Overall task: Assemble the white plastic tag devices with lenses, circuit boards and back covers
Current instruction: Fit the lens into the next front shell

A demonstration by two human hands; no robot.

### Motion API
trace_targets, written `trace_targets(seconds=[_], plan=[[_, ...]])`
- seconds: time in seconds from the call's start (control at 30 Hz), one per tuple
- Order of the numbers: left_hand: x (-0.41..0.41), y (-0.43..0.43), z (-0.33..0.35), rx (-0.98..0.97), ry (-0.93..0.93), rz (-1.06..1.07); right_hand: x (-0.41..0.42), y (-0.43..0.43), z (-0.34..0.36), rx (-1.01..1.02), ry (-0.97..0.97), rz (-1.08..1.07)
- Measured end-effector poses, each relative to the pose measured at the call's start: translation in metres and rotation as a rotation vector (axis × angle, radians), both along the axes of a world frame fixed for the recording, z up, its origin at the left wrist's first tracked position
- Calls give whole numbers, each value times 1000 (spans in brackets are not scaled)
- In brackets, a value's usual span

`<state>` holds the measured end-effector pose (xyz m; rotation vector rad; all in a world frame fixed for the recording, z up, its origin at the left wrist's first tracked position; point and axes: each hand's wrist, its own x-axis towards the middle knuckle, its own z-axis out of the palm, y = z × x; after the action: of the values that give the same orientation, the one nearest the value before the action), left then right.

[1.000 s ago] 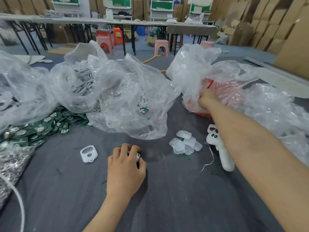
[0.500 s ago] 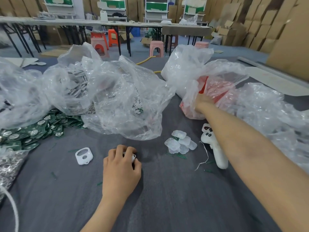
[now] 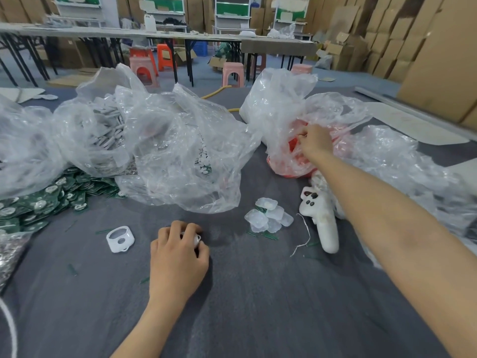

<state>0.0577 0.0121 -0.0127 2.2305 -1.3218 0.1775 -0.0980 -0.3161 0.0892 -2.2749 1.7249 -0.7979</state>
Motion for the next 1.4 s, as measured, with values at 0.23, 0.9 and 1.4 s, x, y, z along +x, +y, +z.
trace_targets(seconds=[0.23,0.9,1.4], plan=[[3,1,0,5,57,-14,-66,3,25,-55,-219,-65],[9,4,-7,-13,81,-33,-185,55,54,905,-150,72],[8,3,-6,-14,103,-50,-133,30,-14,385,173,-151]])
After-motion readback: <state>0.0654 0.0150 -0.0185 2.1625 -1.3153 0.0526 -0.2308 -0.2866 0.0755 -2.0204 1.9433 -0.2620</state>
